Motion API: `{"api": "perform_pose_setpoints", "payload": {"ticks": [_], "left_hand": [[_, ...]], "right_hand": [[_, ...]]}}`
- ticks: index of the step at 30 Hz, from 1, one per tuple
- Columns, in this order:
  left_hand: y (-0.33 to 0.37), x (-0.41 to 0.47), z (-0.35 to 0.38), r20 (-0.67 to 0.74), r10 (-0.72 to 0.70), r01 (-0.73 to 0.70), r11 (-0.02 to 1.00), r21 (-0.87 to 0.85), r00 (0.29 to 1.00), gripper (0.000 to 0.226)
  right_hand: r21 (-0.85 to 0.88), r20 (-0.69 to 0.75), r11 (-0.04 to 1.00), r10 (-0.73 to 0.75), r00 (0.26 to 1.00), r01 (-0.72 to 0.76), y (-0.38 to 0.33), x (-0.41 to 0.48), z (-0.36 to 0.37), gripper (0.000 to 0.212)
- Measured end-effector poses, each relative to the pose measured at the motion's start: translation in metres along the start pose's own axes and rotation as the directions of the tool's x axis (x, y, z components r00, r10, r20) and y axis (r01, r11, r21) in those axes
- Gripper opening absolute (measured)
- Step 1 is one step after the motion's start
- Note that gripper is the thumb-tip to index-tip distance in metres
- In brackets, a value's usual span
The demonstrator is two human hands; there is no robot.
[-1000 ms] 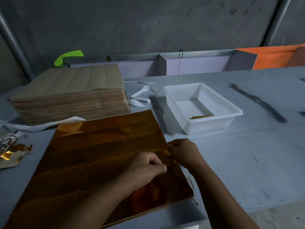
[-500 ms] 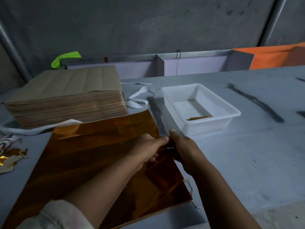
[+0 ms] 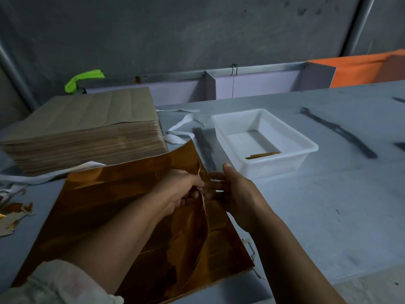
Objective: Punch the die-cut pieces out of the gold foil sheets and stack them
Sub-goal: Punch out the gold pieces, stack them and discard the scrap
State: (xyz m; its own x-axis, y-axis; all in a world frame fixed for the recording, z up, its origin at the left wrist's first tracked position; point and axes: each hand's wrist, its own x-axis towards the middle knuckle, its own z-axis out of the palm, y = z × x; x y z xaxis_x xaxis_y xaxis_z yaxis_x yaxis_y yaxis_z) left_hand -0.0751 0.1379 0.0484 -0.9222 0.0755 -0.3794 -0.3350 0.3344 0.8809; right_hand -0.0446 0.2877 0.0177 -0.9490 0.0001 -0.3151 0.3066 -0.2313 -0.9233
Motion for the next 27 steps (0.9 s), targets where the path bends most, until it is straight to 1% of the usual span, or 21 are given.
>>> {"api": "perform_pose_setpoints", "payload": {"ticks": [4, 7, 10, 11, 16, 18, 20, 23, 25, 27], "left_hand": [[-0.002, -0.002, -0.011, -0.007, 0.021, -0.021, 0.999, -0.035, 1.0, 0.006], [-0.003, -0.002, -0.017, -0.006, 0.03, -0.03, 0.997, -0.077, 1.0, 0.004], [-0.005, -0.002, -0.022, 0.02, 0.016, -0.013, 0.99, -0.139, 1.0, 0.002], [-0.006, -0.002, -0.023, 0.025, 0.008, -0.004, 0.988, -0.152, 1.0, 0.002], [-0.014, -0.003, -0.033, 0.028, -0.015, 0.019, 0.988, -0.152, 0.999, 0.023], [-0.014, -0.005, -0.039, 0.026, -0.008, 0.012, 0.988, -0.155, 1.0, 0.024], [-0.013, -0.004, -0.044, 0.013, 0.006, -0.004, 0.986, -0.166, 1.0, 0.017], [-0.008, -0.001, -0.054, -0.016, 0.059, -0.061, 0.977, -0.204, 0.998, 0.04], [-0.006, 0.004, -0.06, -0.048, 0.118, -0.125, 0.972, -0.199, 0.992, 0.045], [-0.002, 0.004, -0.066, -0.046, 0.149, -0.156, 0.963, -0.219, 0.988, 0.045]], "right_hand": [[0.017, -0.064, 0.999, -0.033, 0.997, 0.034, 0.003, 0.001, 0.0, 0.034], [0.016, -0.081, 0.999, -0.03, 0.996, 0.032, 0.003, 0.0, 0.003, 0.024], [-0.057, -0.066, 0.998, -0.006, 0.998, 0.003, 0.006, -0.001, 0.008, 0.034], [-0.08, -0.053, 0.997, -0.003, 0.999, -0.001, 0.007, -0.002, 0.01, 0.034], [-0.117, 0.019, 0.993, 0.006, 1.0, -0.003, 0.012, -0.005, 0.02, 0.028], [-0.136, 0.038, 0.991, 0.009, 0.999, -0.003, 0.014, -0.006, 0.024, 0.027], [-0.146, 0.074, 0.989, 0.008, 0.997, 0.003, 0.015, -0.007, 0.029, 0.03], [-0.173, 0.102, 0.985, 0.031, 0.994, -0.013, 0.016, -0.009, 0.038, 0.033], [-0.193, 0.119, 0.981, 0.055, 0.991, -0.031, 0.019, -0.009, 0.043, 0.033], [-0.216, 0.143, 0.976, 0.063, 0.988, -0.031, 0.022, -0.01, 0.045, 0.034]]}}
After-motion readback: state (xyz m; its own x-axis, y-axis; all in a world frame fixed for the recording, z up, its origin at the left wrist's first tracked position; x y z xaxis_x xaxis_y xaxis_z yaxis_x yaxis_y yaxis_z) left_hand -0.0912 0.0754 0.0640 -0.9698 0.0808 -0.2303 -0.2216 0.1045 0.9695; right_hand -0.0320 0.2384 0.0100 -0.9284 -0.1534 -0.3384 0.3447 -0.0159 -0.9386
